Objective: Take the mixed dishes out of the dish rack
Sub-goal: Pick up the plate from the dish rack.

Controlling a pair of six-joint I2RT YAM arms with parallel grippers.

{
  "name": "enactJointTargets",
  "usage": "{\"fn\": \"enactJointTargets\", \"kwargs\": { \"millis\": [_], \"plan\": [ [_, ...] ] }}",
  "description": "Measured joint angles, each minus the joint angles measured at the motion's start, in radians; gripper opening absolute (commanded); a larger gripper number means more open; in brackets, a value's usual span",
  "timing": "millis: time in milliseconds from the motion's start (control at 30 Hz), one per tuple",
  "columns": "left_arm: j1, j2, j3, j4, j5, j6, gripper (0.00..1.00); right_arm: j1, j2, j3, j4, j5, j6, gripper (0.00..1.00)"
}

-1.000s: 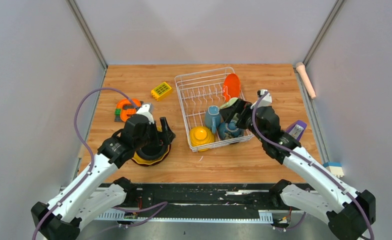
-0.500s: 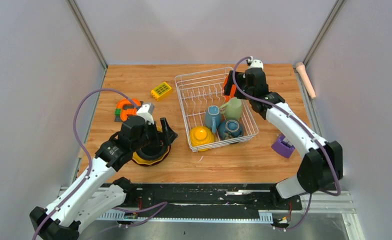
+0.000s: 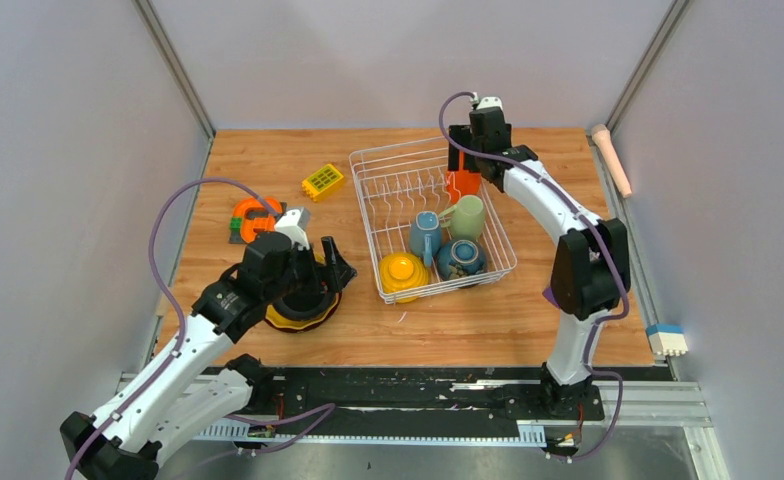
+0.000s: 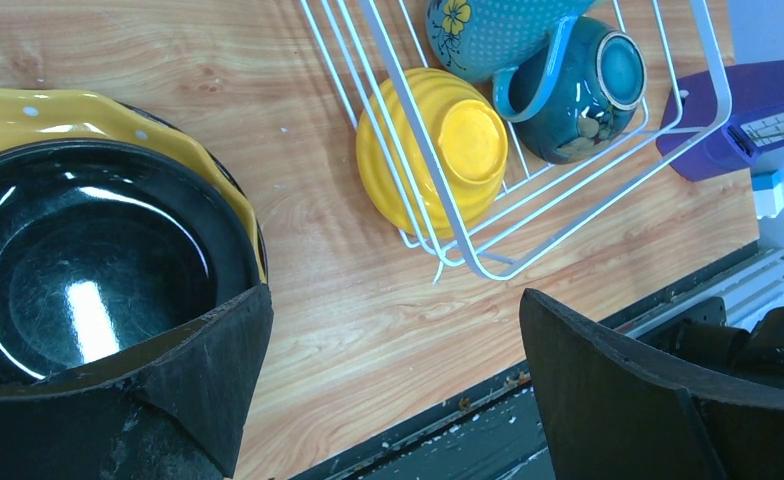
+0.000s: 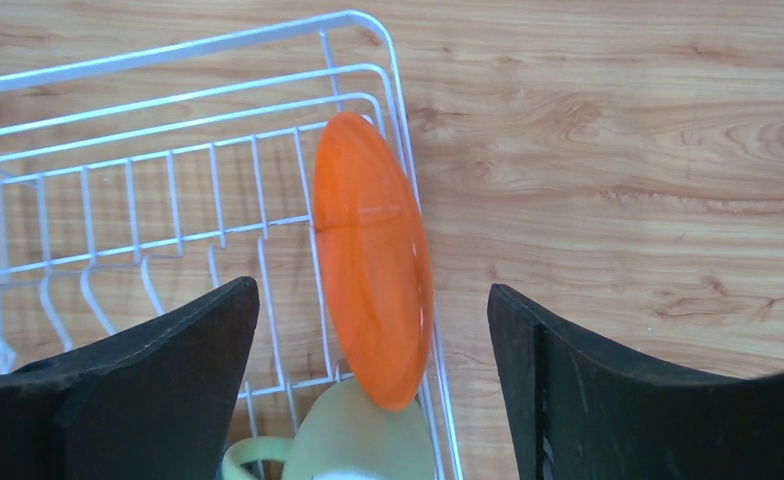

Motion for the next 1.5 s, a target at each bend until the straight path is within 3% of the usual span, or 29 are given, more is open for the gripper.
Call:
{"fn": "enactJointTargets", "kwargs": {
  "millis": [433, 800, 900, 1300, 1500],
  "plan": [
    [0.0, 0.009, 0.0, 0.0, -0.001, 0.0, 1.0, -0.006, 0.145, 0.081, -0.061, 0.047, -0.053, 0.67],
    [0.0, 0.009, 0.0, -0.002, -0.016, -0.001, 1.0, -0.006, 0.16, 0.095, -0.068, 0.049, -0.059, 0.42],
    [0.0, 0.009, 0.0, -0.006, -0.027, -0.002, 1.0, -0.006, 0.161, 0.095, -0.069, 0.05, -0.059, 0.31],
    [0.0, 0.009, 0.0, -0.018, -0.091, -0.012, 1.0, -0.014, 0.161, 0.108, -0.085, 0.056, -0.079, 0.01],
    [0.0, 0.009, 0.0, -0.023, -0.11, -0.013, 1.0, -0.012, 0.161, 0.114, -0.09, 0.061, -0.097, 0.0]
  ]
}}
